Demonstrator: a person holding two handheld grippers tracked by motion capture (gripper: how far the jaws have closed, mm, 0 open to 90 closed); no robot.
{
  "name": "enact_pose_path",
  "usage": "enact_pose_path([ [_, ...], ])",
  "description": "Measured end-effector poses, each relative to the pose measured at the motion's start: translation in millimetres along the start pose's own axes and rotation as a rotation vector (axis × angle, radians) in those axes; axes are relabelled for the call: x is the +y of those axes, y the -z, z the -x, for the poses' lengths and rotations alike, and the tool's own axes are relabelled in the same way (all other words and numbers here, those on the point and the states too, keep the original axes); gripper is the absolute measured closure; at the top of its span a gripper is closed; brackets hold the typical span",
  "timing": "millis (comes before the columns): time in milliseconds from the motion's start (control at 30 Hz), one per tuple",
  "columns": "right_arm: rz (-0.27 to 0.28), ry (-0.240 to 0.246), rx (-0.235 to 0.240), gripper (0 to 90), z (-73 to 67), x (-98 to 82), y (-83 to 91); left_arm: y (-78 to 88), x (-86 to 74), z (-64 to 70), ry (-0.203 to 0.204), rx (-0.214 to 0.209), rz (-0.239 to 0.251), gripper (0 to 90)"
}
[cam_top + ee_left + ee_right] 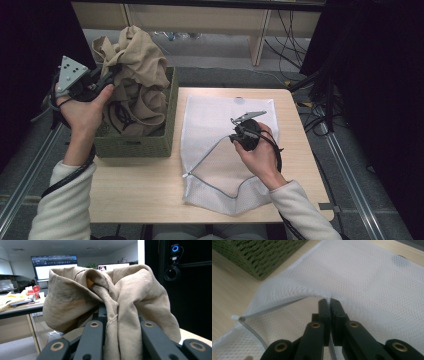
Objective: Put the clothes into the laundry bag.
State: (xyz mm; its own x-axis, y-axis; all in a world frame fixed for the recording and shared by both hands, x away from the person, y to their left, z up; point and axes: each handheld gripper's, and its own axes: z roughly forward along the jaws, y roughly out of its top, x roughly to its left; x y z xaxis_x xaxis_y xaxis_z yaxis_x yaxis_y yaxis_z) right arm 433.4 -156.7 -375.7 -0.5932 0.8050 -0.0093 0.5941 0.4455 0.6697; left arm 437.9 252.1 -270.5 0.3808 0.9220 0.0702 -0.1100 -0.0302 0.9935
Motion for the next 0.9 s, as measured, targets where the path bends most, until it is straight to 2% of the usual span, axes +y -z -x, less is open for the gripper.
enact_pose_path([
  [200,0.008,0.011,-0.005,89.5,0.7,-0.1,-1.6,7.3,9.3,2.6,-0.001,-0.001,0.024,79.8],
  [333,0.009,0.01,-0.004,89.5,0.8,-0.2,-1.7,12.1,16.0,5.1,-0.014,-0.003,0.044,79.8],
  [367,0.001,-0.003,-0.001,89.5,0.0,-0.1,-0.4,12.9,17.1,5.8,-0.016,-0.005,0.05,79.8],
  [400,0.006,0.013,-0.006,89.5,0.7,-0.4,-0.9,14.5,19.1,7.0,-0.021,-0.006,0.056,79.8],
  [533,0.002,0.0,-0.001,89.5,0.1,0.0,0.1,18.8,25.2,9.4,-0.028,-0.015,0.074,79.8],
  [700,0.006,0.011,-0.003,89.5,0.2,-0.1,-0.4,21.6,32.4,10.0,-0.034,-0.024,0.088,79.9],
  [767,0.004,-0.003,-0.002,89.6,-0.1,0.1,0.1,23.3,36.2,10.9,-0.038,-0.027,0.103,79.8],
  [900,0.021,0.005,-0.008,89.6,1.3,0.1,-0.6,27.4,45.8,12.9,-0.041,-0.04,0.133,79.8],
])
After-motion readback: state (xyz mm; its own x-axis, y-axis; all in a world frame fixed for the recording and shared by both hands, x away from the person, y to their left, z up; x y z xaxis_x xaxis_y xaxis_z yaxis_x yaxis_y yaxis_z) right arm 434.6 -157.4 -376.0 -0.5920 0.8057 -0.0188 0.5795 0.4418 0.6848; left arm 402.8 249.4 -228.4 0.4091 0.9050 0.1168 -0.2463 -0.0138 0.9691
